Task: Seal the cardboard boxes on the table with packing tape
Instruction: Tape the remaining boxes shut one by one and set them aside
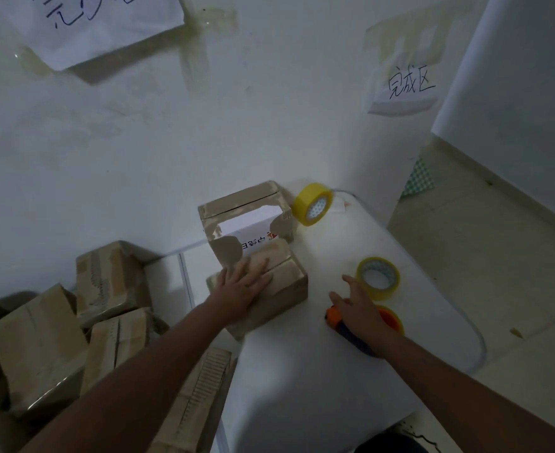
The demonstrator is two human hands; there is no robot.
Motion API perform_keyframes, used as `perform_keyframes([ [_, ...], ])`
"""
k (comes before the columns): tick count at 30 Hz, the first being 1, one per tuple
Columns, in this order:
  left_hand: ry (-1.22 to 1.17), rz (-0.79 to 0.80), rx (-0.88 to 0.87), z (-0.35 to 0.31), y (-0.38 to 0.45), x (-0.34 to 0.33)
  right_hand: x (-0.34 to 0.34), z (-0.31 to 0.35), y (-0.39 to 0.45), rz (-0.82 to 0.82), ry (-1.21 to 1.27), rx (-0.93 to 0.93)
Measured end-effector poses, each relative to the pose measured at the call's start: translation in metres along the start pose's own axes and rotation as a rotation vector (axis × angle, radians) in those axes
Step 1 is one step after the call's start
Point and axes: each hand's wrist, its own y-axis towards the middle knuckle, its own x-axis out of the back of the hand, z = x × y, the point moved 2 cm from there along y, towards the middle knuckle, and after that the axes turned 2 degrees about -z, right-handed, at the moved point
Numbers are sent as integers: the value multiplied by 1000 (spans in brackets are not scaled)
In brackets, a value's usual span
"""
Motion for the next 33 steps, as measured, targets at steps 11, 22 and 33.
perform_keyframes([
  [11,-42,-99,-103,0,-26,-10,-26,59,42,88,-79,147],
  [22,-602,-263,413,-35,-28,-55,-39,41,24,154,-212,106],
  [33,-682,-355,84,-31,-3,-51,-17,-12,-19,119,-298,144],
])
